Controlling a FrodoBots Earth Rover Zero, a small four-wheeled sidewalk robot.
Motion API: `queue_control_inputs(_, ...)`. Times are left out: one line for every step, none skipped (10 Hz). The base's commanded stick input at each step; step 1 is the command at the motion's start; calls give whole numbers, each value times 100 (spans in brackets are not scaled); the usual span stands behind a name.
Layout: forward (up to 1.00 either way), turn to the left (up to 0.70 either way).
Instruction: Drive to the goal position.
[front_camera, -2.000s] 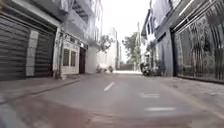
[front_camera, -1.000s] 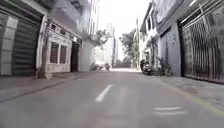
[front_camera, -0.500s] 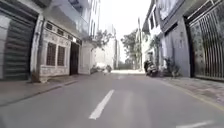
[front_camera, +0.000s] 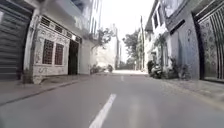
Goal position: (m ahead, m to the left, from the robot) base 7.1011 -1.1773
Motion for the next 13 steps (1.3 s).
queue_control_inputs(100,6)
queue_control_inputs(100,6)
queue_control_inputs(100,6)
queue_control_inputs(100,-4)
queue_control_inputs(100,-34)
queue_control_inputs(100,-34)
queue_control_inputs(100,-26)
queue_control_inputs(100,6)
queue_control_inputs(100,6)
queue_control_inputs(100,6)
queue_control_inputs(100,-4)
queue_control_inputs(100,-34)
queue_control_inputs(100,-33)
